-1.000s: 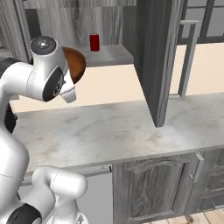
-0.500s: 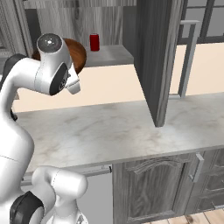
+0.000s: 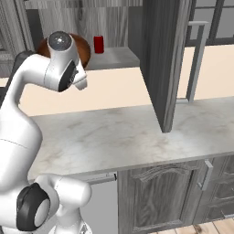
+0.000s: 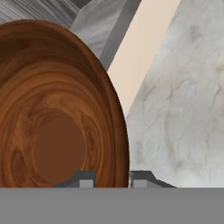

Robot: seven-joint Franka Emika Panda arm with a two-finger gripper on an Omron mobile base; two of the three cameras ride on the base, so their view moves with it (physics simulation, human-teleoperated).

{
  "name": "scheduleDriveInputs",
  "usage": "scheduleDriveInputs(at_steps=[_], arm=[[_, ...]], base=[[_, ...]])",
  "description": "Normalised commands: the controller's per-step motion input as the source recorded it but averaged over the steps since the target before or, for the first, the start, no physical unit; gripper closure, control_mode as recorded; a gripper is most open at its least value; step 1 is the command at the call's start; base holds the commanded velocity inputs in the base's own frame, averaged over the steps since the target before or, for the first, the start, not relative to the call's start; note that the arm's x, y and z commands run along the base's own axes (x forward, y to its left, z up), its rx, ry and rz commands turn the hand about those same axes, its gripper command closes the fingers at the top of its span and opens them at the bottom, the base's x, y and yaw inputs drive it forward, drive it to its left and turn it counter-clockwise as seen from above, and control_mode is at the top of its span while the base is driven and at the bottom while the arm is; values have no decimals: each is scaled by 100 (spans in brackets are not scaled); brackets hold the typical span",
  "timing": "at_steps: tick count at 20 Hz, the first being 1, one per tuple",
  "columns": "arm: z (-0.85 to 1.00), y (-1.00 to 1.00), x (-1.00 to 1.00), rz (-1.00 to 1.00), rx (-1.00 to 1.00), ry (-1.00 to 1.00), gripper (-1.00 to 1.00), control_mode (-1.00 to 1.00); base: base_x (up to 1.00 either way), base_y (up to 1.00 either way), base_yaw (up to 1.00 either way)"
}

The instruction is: Pick the mug and place it in the sink. Pick the bowl and place it in the open cabinet and then close the cabinet.

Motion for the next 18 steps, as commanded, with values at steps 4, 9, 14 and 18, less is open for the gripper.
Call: scheduleDriveInputs(at_steps=[4,9,14,18], arm=[[7,19,39,8,0,0,100,-100],[1,20,39,5,0,0,100,-100],[0,18,47,4,0,0,100,-100],[0,13,52,3,0,0,100,-100]], base=[[0,0,0],[0,0,0],[0,0,0],[0,0,0]])
